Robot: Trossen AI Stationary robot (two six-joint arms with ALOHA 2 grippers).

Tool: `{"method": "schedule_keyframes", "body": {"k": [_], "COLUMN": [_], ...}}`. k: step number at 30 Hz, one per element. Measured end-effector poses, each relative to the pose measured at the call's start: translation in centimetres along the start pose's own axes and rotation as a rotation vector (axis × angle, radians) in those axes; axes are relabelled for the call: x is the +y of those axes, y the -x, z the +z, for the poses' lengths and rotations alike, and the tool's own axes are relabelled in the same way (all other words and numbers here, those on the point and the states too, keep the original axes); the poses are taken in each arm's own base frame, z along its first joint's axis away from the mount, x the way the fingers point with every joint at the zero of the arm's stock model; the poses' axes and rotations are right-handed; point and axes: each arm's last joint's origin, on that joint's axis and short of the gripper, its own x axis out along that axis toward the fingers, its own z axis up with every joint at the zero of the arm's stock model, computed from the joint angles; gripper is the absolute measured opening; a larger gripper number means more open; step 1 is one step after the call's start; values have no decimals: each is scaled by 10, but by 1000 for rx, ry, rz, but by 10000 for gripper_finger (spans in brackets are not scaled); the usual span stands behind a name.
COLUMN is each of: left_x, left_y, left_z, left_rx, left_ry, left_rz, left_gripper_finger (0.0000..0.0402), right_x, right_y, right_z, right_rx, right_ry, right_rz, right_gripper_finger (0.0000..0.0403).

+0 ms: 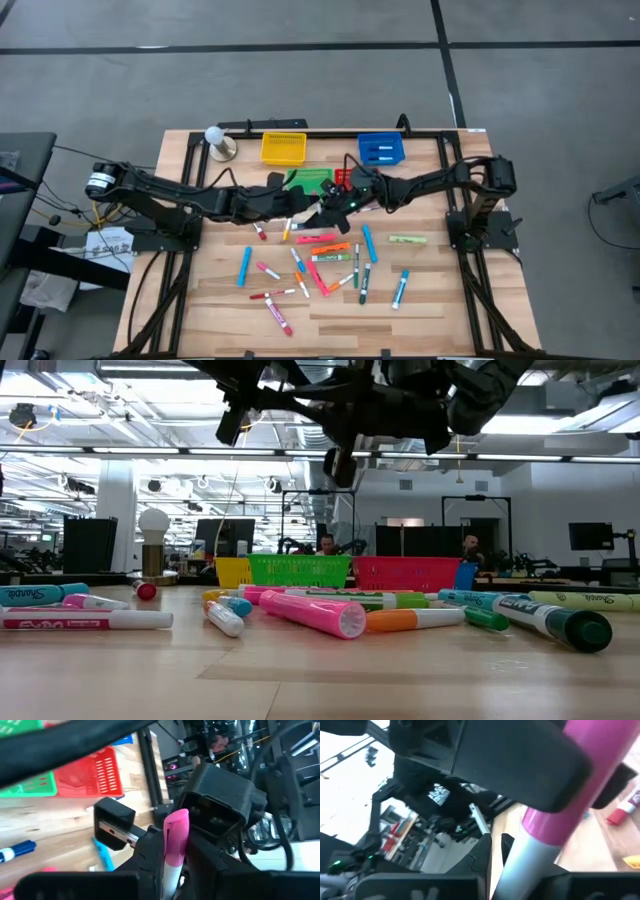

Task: Pick & Place Markers
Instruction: Put the pink highlighter into the blue bin

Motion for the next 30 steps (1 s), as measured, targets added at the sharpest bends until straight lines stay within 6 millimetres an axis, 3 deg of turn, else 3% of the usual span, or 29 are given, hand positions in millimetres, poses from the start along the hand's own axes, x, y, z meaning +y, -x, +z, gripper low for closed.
{"method": "schedule_keyframes", "body": {"k": [13,24,30], "left_x": [2,2,2], "left_y": [2,2,1], "left_z": [-7,-7,-7], "left_rx": [62,68,68], "left_ry": [-30,-37,-31], "left_rz": [12,11,12], "left_gripper_finger": [71,71,71], "right_x": [1,-1,-1], "right_y": [7,9,10], "right_z": [6,7,7], "right_rx": [21,45,48], "right_ry": [8,1,3], "right_rz": [34,48,54], "right_gripper_finger": [65,17,28]}}
